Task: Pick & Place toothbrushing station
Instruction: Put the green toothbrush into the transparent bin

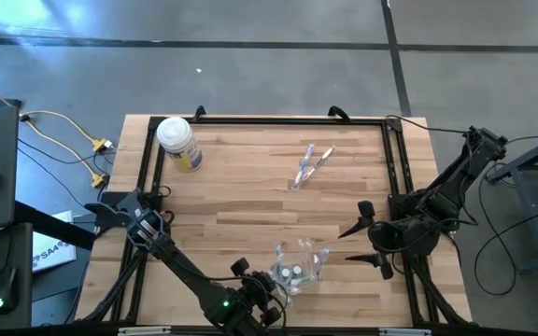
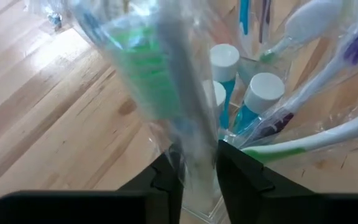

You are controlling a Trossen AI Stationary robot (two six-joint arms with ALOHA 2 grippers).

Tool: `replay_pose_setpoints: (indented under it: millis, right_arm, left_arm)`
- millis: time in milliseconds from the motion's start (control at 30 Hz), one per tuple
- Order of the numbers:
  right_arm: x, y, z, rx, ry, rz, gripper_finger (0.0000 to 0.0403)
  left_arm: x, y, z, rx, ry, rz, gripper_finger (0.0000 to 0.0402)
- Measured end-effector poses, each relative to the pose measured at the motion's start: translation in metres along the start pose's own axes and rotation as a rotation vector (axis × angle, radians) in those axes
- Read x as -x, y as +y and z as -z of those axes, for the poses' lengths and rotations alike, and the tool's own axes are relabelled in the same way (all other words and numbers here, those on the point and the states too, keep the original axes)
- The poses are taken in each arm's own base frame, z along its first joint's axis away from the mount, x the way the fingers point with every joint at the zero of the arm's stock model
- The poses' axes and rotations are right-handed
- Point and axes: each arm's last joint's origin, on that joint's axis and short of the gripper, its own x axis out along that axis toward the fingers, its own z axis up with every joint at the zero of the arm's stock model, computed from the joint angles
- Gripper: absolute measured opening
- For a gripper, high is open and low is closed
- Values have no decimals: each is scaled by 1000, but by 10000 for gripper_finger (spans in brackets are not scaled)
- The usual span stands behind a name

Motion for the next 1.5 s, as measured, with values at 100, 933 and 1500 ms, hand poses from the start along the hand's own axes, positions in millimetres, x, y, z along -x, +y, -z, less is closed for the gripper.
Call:
replay_pose_setpoints:
  millis: [100, 933, 1500]
  right_arm:
    - [0, 0, 0, 1, 1, 0, 247]
    - [1, 6, 1, 21, 39, -205, 247]
    - [1, 6, 1, 21, 39, -204, 247]
  left_arm:
    - [0, 0, 0, -2, -2, -3, 101]
    - [0, -2, -2, 0, -48, 4, 109]
    - [1, -2, -3, 6, -50, 8, 192]
